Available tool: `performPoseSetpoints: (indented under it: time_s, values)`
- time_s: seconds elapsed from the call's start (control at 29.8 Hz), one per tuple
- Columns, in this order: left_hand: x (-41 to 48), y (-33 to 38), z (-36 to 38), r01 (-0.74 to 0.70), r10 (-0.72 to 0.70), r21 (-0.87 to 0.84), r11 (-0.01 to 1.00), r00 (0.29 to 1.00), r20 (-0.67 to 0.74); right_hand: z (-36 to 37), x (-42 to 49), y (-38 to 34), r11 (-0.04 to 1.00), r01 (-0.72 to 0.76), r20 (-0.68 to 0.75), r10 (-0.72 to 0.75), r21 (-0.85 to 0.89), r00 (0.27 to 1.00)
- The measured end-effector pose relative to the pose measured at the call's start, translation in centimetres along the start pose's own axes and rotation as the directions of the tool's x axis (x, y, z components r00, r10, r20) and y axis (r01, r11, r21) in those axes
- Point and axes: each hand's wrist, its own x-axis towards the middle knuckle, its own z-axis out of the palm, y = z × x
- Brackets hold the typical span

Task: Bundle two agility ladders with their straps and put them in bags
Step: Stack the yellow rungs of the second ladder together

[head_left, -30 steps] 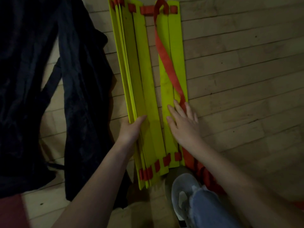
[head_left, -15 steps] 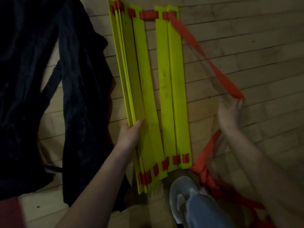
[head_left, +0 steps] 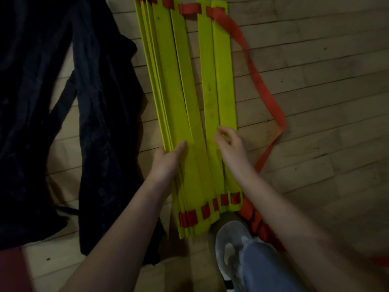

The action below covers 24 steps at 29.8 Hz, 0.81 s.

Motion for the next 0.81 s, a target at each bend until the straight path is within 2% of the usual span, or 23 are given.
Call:
performPoseSetpoints:
  time_s: [0.07,0.13,0.27,0.4,0.5,0.64,0.81]
  values:
    - [-0.1,0.2,-0.2,0.004,-0.003,-0.028,1.000,1.000,0.028,-0.1,0.1,0.2,0.997,-0.055,-0.058,0.051,-0.062,0.997]
    - [-0.3,0.3,-0.1,-0.009,0.011,-0.059,0.998,0.999,0.042,-0.2,0.1,0.0,0.992,-0.086,-0.058,0.081,-0.090,0.995]
    - [-0.2,0.4,0.2,0.010,-0.005,-0.080,0.997,0.998,0.059,0.0,0.2,-1.7,0.974,-0.178,0.091,0.167,0.139,0.982]
    - [0.1,0.3,0.1,0.070,-0.056,-0.101,0.992,0.989,0.134,0.9,0.0,-2.6,0.952,-0.262,0.174,0.234,0.159,0.956]
    - [0.2,-0.1,-0.1,0.052,-0.040,-0.067,0.996,0.984,0.175,1.8,-1.1,-2.7,0.920,-0.326,0.286,0.258,0.220,0.923]
    - [0.4,-0.6,-0.4,0.002,-0.005,0.040,0.999,0.996,0.087,2.5,-1.7,-2.4,0.920,-0.300,0.315,0.215,0.252,0.924]
    - [1.2,-1.3,-0.9,0.019,0.019,0.280,0.960,0.991,-0.132,1.9,-0.8,-2.6,0.934,-0.224,0.180,0.179,0.279,0.967]
